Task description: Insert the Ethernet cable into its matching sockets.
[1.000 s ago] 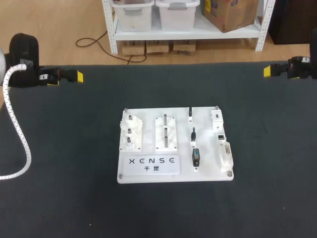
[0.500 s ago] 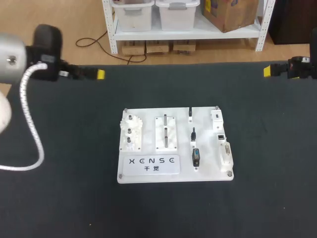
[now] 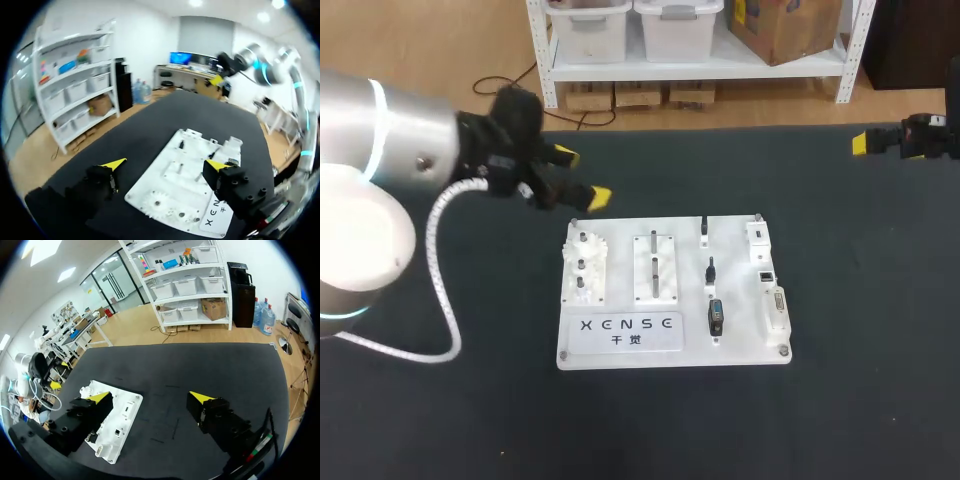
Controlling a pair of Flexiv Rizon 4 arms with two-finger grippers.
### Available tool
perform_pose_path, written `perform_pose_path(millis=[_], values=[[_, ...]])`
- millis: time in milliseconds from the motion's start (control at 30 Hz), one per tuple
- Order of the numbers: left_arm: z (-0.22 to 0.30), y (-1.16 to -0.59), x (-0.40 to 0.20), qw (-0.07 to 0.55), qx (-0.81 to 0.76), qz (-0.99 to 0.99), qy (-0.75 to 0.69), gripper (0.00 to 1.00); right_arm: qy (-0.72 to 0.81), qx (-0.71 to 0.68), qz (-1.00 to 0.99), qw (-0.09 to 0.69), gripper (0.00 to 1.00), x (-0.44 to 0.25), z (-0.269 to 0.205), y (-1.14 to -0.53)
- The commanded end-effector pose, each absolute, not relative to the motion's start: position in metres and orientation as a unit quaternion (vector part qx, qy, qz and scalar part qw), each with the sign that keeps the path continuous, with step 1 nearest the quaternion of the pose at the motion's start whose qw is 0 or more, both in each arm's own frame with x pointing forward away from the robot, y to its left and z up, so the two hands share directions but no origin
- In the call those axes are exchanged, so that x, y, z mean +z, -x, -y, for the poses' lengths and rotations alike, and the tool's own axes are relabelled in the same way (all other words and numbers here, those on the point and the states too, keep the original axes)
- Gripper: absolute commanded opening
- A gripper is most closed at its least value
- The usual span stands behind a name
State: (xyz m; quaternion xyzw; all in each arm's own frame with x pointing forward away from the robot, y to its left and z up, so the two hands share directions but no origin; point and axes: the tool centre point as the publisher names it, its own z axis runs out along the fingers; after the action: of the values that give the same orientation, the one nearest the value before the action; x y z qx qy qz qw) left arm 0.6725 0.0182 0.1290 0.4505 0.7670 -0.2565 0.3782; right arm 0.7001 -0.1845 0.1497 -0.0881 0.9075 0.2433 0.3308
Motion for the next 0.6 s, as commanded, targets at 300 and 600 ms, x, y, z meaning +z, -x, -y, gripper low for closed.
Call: perform_pose_path(millis=[300, 600], values=[[0.004, -0.639, 0.099, 0.377, -0.301, -0.614, -0.624, 1.0, 0.089, 0.244, -0.907, 0.33, 1.0, 0.15, 0.185, -0.7], [0.007, -0.618, 0.084, 0.364, -0.297, -0.637, -0.611, 1.0, 0.089, 0.244, -0.907, 0.33, 1.0, 0.15, 0.185, -0.7]])
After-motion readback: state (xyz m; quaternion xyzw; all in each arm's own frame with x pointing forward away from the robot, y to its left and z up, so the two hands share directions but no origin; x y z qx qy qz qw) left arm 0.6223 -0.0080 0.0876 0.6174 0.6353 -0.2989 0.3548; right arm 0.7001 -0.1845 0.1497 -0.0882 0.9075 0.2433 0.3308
